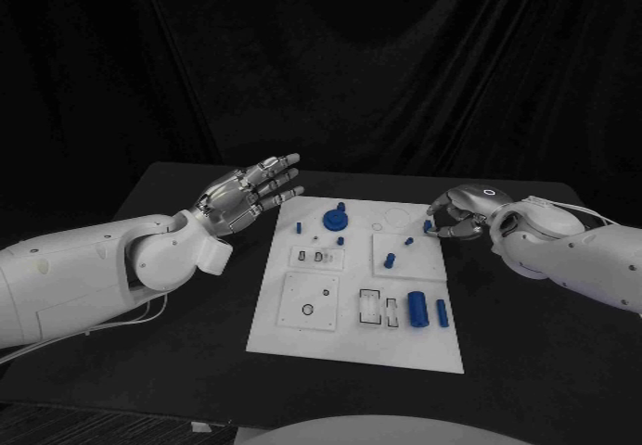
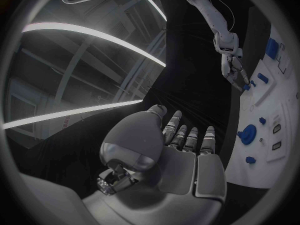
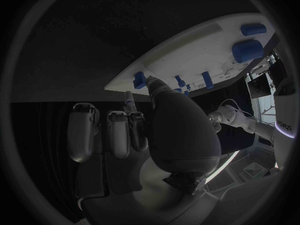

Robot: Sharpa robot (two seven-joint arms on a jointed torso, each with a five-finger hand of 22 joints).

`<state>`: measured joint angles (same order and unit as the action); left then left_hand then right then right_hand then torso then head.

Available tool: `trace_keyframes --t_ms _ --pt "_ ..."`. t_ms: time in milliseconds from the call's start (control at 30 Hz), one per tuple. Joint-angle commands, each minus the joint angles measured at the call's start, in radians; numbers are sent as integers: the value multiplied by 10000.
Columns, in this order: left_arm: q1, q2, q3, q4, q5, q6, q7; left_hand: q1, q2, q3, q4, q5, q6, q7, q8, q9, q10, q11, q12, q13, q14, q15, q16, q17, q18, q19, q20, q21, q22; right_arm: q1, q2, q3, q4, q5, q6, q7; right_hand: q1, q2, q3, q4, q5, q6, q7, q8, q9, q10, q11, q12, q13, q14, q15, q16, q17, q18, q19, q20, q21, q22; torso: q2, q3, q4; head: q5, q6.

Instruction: Assemble the parts on the task board

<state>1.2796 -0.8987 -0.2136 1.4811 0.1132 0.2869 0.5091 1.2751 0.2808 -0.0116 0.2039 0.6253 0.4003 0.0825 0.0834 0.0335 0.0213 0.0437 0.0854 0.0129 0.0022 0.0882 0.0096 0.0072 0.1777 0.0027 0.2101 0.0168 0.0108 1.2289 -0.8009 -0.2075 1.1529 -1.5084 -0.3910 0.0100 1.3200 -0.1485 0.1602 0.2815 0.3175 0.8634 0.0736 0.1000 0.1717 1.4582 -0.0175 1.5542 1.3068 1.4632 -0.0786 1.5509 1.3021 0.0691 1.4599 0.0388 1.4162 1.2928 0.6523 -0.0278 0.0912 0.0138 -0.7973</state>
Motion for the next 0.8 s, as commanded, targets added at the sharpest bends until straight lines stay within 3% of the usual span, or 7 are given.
trace_keyframes --t_ms 33,233,600,800 --pt "-16 20 8 3 -7 183 57 73 -34 496 -94 114 49 43 170 167 -43 164 254 86 -4 155 -66 -54 30 56 129 -115 -62 -50 53 6 -81 38 138 9 203 77 342 9 181 77 7 114 149 1126 10 166 2640 1076 -6 199 2687 -297 315 -55 -37 2259 2 2 -1 -8 -12" --pt "-19 21 8 0 -7 178 73 73 -34 496 -94 114 49 43 170 167 -43 164 254 86 -4 155 -66 -54 30 56 129 -115 -62 -97 134 7 -165 40 188 45 262 118 387 -27 252 118 16 145 171 1126 18 166 2640 1076 -6 199 2687 -292 303 -53 -60 2252 5 -2 1 4 -29" --pt "-26 18 8 7 -347 171 175 72 -37 596 -163 135 100 106 204 174 -20 237 309 95 3 175 -54 -48 32 65 146 -110 -57 -155 241 7 -283 123 212 108 456 163 609 -195 1247 207 31 240 261 1126 31 166 2640 1076 1 199 2687 -283 282 -45 -106 2241 -1 -2 -8 26 -68" --pt "-29 11 8 1 -397 168 182 72 -35 604 -167 137 112 109 208 176 -19 240 311 95 4 180 -52 -47 32 68 148 -109 -56 -161 281 7 -307 132 213 126 497 213 684 -250 1274 346 17 349 322 1126 23 166 2640 1076 -6 199 2687 -279 276 -49 -119 2237 -1 3 -5 27 -73"
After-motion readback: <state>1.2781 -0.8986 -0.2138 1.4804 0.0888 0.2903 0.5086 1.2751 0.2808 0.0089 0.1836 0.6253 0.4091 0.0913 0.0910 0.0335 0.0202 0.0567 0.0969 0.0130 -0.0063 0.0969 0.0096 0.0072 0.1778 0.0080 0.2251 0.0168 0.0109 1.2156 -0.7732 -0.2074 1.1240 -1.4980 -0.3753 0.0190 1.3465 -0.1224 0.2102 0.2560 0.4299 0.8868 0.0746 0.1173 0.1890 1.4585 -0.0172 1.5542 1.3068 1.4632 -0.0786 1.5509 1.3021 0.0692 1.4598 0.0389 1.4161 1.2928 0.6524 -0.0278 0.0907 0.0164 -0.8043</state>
